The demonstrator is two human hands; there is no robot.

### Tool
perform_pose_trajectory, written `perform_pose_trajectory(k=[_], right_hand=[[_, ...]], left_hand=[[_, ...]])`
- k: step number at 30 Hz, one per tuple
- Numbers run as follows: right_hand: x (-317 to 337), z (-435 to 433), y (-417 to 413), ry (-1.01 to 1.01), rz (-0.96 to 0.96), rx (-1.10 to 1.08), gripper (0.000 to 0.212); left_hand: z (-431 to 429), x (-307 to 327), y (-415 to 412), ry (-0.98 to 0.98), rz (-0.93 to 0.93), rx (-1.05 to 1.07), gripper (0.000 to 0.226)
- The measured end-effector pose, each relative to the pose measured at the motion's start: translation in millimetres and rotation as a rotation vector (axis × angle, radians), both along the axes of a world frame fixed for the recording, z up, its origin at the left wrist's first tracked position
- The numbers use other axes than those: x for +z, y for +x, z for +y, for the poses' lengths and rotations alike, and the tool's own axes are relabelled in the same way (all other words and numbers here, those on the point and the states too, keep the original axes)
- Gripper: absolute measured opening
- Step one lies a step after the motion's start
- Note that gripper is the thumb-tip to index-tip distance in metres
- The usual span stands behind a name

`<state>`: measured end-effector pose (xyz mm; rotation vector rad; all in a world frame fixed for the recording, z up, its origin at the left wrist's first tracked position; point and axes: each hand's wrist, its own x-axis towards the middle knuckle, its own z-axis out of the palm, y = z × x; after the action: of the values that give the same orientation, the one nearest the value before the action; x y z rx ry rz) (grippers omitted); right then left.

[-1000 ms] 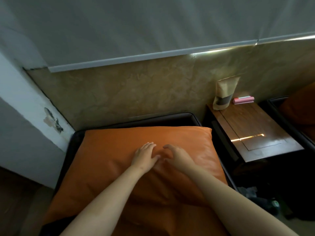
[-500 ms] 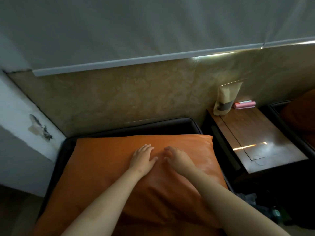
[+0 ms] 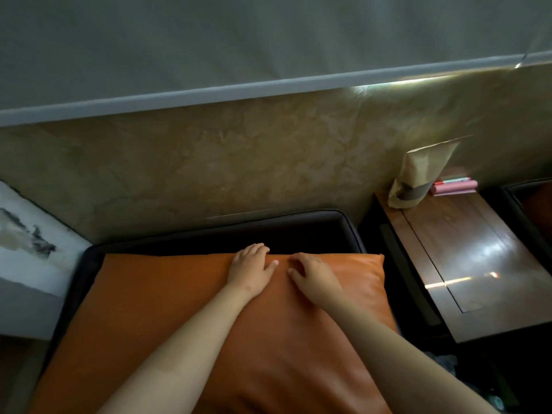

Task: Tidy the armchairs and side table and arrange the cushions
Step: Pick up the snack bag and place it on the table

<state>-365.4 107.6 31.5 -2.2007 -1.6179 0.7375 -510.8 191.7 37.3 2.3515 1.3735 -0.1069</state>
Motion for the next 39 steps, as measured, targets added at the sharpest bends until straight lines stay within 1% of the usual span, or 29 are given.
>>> perform_pose_trajectory(k=[5,11,14,18,22,24,26,29,30,31,33,34,36,39], right_hand=[[-13,26,3,-0.044,-0.034,-0.006,0.042],[-15,39,-1,-0.116,-0.109,0.003,0.049],[-18,32,-5,-0.122,-0.145,-0.016,0.047],[-19,12,-12,-0.099,-0.184,-0.026,0.042],[-19,-10,-16,-0.075,-0.168,0.008,0.041],[-18,-20,-16,-0.095,-0.157,0.046,0.045],[-16,-29,-16,-0.110,-0.152,0.068,0.045],[-14,-48,-21,-0.060,-0.154,0.060,0.039],[-15,-56,-24,-0.022,-0.142,0.043,0.037],[-16,-64,-26,0.008,-0.124,0.020,0.034],[-16,-77,-29,0.036,-0.097,-0.019,0.029],[-14,-82,-31,0.047,-0.088,-0.027,0.028],[-8,-91,-36,0.076,-0.070,-0.032,0.026],[-1,-104,-45,0.161,-0.054,-0.049,0.027]], left_hand=[[23,-7,-6,-0.035,0.078,0.041,0.056],[30,-10,-6,-0.123,0.169,0.028,0.058],[20,-10,-8,-0.088,0.183,0.018,0.056],[-9,-13,-17,-0.005,0.172,0.007,0.052],[-39,-9,-27,0.056,0.141,-0.007,0.051],[-44,-2,-34,0.024,0.118,-0.017,0.049],[-42,9,-41,-0.067,0.075,-0.023,0.043],[-35,23,-54,-0.252,-0.009,-0.009,0.034],[-34,25,-59,-0.277,-0.033,-0.010,0.034],[-35,26,-64,-0.272,-0.020,-0.017,0.038],[-43,26,-73,-0.201,0.096,-0.048,0.055],[-50,26,-77,-0.166,0.143,-0.055,0.060],[-63,27,-84,-0.120,0.140,-0.032,0.057],[-78,34,-97,-0.109,0.027,0.040,0.037]])
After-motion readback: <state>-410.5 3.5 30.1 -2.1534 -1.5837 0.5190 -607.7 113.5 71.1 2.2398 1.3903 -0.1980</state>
